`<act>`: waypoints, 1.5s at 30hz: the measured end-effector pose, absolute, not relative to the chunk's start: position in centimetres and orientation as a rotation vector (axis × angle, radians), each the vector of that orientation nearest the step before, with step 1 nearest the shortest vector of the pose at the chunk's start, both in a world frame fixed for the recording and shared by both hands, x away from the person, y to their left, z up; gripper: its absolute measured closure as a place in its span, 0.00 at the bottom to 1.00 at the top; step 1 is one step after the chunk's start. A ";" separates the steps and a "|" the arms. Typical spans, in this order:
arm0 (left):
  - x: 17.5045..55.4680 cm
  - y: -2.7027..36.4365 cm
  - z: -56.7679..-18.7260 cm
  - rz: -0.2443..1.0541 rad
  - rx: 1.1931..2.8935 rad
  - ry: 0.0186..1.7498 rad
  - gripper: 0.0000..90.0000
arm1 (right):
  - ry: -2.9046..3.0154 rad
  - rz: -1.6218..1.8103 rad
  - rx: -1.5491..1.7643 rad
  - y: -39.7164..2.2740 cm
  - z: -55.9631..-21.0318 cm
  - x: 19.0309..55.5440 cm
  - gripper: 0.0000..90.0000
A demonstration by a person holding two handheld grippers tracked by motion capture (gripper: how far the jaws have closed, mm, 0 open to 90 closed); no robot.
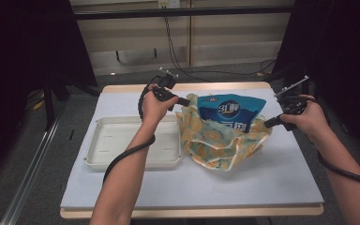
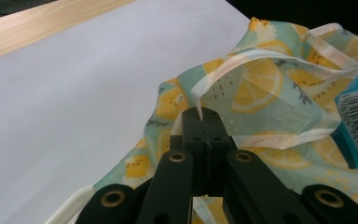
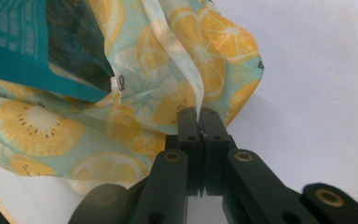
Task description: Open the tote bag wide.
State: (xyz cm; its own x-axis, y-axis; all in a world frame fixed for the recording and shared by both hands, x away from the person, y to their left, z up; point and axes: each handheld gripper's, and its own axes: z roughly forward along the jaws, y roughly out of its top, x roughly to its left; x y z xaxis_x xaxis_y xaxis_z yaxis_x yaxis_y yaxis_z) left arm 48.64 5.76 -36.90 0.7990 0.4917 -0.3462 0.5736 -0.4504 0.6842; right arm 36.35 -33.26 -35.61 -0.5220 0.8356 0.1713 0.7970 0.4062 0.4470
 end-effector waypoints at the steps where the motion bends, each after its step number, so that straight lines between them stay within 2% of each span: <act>1: 48.7 5.8 -36.8 -0.111 2.152 0.774 1.00 | 2.567 0.740 1.509 -33.2 -35.5 36.3 0.95; 5: 48.6 5.7 -36.6 -0.111 2.148 0.783 1.00 | 2.583 0.753 1.485 -32.9 -35.2 36.1 0.85; 8: 48.4 5.5 -36.4 -0.098 2.140 0.799 1.00 | 2.581 0.780 1.470 -32.4 -34.9 35.9 0.71; 17: 48.6 5.7 -36.4 -0.095 2.145 0.798 1.00 | 2.601 0.805 1.422 -31.4 -34.8 36.2 0.57; 20: 48.6 5.7 -36.5 -0.092 2.152 0.792 1.00 | 2.618 0.811 1.413 -31.1 -34.9 36.3 0.59; 21: 48.7 5.8 -36.5 -0.089 2.157 0.785 1.00 | 2.620 0.815 1.398 -31.0 -34.9 36.3 0.64; 23: 48.6 5.6 -36.6 -0.092 2.136 0.809 1.00 | 2.621 0.843 1.397 -30.8 -34.8 36.4 0.68; 24: 48.7 5.6 -36.7 -0.094 2.135 0.809 1.00 | 2.612 0.854 1.389 -30.8 -34.8 36.5 0.76; 26: 48.8 5.6 -36.7 -0.090 2.141 0.815 1.00 | 2.601 0.847 1.398 -30.9 -34.8 36.7 0.84; 27: 48.9 5.6 -36.8 -0.088 2.145 0.812 1.00 | 2.586 0.849 1.421 -30.9 -34.8 36.7 0.95; 30: 49.0 5.6 -36.9 -0.078 2.147 0.808 1.00 | 2.556 0.882 1.448 -31.4 -34.9 37.1 1.00; 36: 49.1 5.4 -37.2 -0.062 2.141 0.816 1.00 | 2.433 0.884 1.558 -32.7 -35.1 37.7 1.00; 38: 49.2 5.6 -37.2 -0.045 2.151 0.823 0.90 | 2.400 0.869 1.597 -33.1 -35.4 37.8 1.00; 40: 49.2 5.8 -37.3 -0.064 2.153 0.843 0.85 | 2.403 0.862 1.597 -33.4 -35.8 37.8 1.00; 43: 48.9 6.1 -37.2 -0.043 2.134 0.860 0.59 | 2.406 0.856 1.610 -33.6 -36.3 37.6 1.00; 45: 48.5 6.5 -37.0 -0.055 2.121 0.860 0.47 | 2.417 0.854 1.605 -33.7 -36.5 37.4 1.00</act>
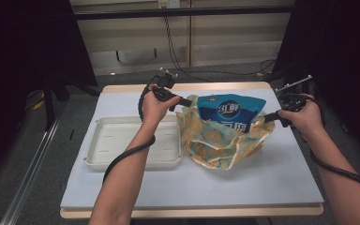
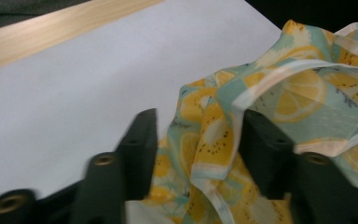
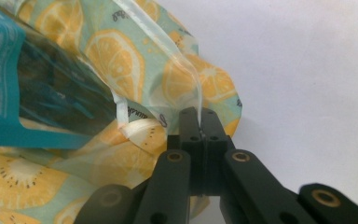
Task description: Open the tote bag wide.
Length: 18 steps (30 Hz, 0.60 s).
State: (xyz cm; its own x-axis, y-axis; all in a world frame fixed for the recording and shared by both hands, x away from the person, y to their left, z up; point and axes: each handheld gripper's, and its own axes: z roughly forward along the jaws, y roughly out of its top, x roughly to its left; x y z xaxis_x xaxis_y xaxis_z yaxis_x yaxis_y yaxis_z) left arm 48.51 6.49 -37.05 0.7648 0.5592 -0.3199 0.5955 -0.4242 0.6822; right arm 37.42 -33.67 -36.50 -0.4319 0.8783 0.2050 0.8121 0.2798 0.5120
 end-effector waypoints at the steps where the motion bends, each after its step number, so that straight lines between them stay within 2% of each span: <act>1: 48.3 6.6 -36.9 -0.055 2.120 0.848 0.43 | 2.422 0.854 1.600 -33.6 -36.6 37.3 1.00; 4: 47.6 7.1 -36.4 -0.061 2.124 0.823 0.35 | 2.436 0.844 1.586 -33.5 -36.7 37.1 1.00; 6: 47.0 7.2 -36.1 -0.069 2.123 0.810 0.34 | 2.435 0.848 1.581 -33.5 -36.7 36.9 1.00; 9: 46.2 7.3 -35.8 -0.064 2.140 0.806 0.24 | 2.444 0.844 1.577 -33.5 -36.6 36.8 1.00; 13: 45.3 7.6 -35.9 -0.079 2.167 0.766 0.19 | 2.448 0.851 1.581 -33.3 -36.6 36.7 1.00; 18: 43.4 7.4 -36.1 -0.088 2.150 0.692 0.19 | 2.453 0.835 1.587 -33.0 -36.8 36.8 1.00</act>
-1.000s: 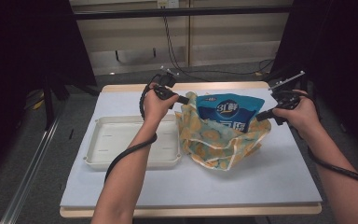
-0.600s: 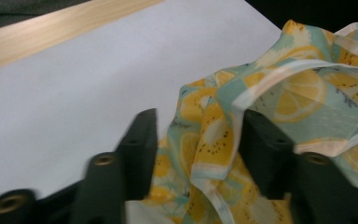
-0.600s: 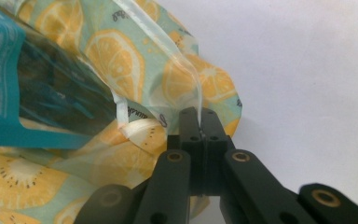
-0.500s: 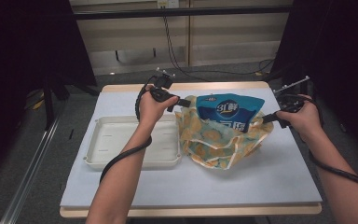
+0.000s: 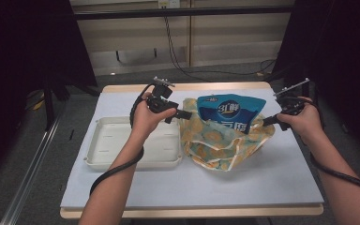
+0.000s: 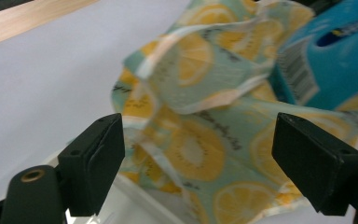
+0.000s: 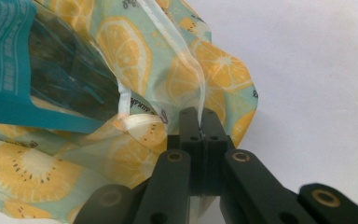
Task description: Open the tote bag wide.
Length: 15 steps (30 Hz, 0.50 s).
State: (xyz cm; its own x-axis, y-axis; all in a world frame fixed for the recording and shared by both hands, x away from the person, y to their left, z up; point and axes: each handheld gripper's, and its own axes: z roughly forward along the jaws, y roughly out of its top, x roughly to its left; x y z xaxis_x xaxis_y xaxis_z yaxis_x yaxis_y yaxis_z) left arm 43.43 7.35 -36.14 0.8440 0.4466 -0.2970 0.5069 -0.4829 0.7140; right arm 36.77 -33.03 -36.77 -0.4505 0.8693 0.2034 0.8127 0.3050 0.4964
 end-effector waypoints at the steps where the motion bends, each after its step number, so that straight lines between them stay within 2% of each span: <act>1: 43.2 7.3 -36.1 -0.086 2.168 0.676 0.19 | 2.455 0.840 1.574 -33.0 -36.9 36.8 1.00; 7: 41.9 6.4 -37.2 -0.135 2.148 0.616 0.24 | 2.465 0.839 1.569 -32.8 -36.9 36.9 1.00; 15: 41.5 5.5 -38.4 -0.135 2.176 0.567 0.29 | 2.457 0.835 1.590 -32.8 -36.8 36.8 1.00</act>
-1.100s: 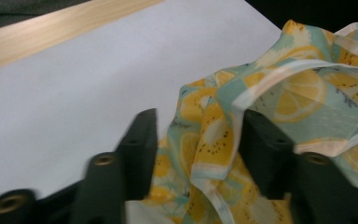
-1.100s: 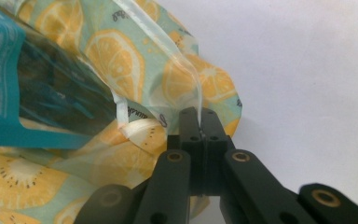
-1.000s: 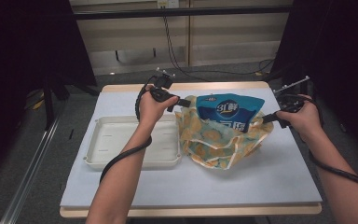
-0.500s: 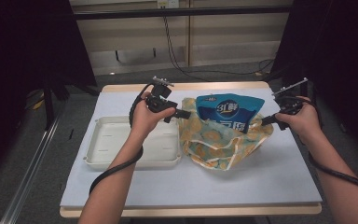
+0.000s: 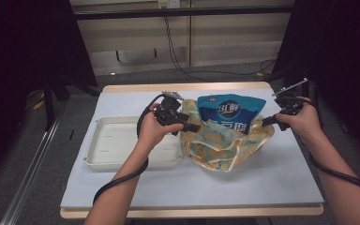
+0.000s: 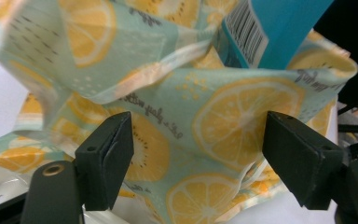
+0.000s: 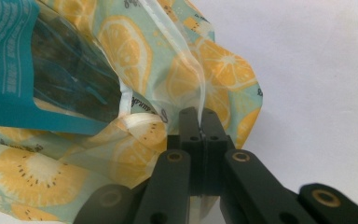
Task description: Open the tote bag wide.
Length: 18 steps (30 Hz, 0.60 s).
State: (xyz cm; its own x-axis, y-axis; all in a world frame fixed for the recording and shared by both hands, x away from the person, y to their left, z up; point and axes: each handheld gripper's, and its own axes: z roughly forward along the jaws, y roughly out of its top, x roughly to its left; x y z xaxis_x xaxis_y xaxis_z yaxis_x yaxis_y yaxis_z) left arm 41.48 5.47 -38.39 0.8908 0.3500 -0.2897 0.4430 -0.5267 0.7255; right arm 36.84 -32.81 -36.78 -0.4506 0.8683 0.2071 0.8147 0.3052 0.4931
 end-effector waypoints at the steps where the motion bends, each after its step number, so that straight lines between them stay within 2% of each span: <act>1: 41.4 5.4 -38.4 -0.137 2.178 0.554 0.32 | 2.455 0.833 1.592 -32.8 -36.8 36.8 1.00; 3: 41.2 5.1 -38.7 -0.130 2.173 0.551 0.36 | 2.462 0.837 1.588 -32.9 -36.8 36.9 1.00; 5: 41.2 4.9 -38.7 -0.141 2.182 0.511 0.49 | 2.457 0.836 1.581 -32.9 -36.9 36.9 1.00; 7: 41.0 4.8 -38.6 -0.131 2.208 0.496 0.54 | 2.460 0.838 1.589 -32.8 -36.9 36.9 1.00; 8: 40.9 4.6 -38.8 -0.144 2.183 0.484 0.62 | 2.459 0.840 1.588 -32.8 -36.9 36.9 1.00; 12: 40.7 4.5 -39.1 -0.162 2.172 0.489 0.79 | 2.455 0.834 1.599 -32.9 -36.9 36.9 1.00; 18: 40.4 4.8 -39.4 -0.167 2.207 0.505 0.95 | 2.449 0.840 1.602 -32.9 -37.1 36.9 1.00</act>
State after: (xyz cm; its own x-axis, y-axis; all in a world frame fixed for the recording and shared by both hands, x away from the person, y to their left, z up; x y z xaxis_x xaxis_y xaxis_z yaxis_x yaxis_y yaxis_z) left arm 40.41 4.76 -39.35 0.9097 0.2993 -0.2879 0.4119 -0.5621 0.7172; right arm 36.92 -32.87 -37.06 -0.4430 0.8711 0.2120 0.8179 0.2958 0.4935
